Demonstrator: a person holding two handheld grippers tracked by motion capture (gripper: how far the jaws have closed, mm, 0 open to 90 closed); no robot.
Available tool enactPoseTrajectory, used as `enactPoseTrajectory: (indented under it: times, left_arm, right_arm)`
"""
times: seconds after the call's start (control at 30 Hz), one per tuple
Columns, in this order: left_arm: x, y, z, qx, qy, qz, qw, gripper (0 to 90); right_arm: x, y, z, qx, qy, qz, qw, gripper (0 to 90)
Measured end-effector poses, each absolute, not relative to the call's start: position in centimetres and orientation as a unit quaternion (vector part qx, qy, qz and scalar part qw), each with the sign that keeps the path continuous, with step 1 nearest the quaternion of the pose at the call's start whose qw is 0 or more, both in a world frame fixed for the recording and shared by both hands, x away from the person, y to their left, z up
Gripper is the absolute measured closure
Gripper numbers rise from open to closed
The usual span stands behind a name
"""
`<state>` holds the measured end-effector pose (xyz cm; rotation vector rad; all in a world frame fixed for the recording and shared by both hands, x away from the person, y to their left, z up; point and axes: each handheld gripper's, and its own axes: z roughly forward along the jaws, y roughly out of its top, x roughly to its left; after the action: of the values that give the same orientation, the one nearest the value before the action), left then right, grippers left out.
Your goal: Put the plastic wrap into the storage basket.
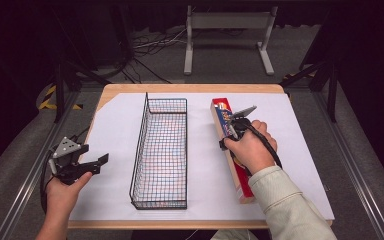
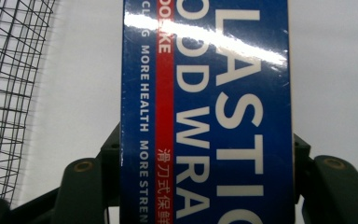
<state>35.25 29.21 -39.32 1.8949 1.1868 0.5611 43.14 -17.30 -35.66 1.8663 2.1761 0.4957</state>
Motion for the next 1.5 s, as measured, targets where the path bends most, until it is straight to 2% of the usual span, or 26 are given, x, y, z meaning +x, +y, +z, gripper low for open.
enactPoseTrajectory:
  times: [0.43,0.73,1.5]
  left_arm:
    - [35.3,29.4,-39.3,0.748,0.472,0.221,0.410,20.3]
    - [35.8,29.3,-39.2,0.745,0.471,0.218,0.420,20.3]
    - [37.5,28.5,-39.1,0.743,0.464,0.208,0.436,20.3]
  right_arm:
    - [43.3,-15.9,-33.5,0.680,0.698,0.197,0.109,39.7]
    - [43.5,-14.0,-32.0,0.696,0.679,0.222,0.074,39.6]
    - [44.3,-9.9,-29.9,0.707,0.658,0.251,0.062,39.6]
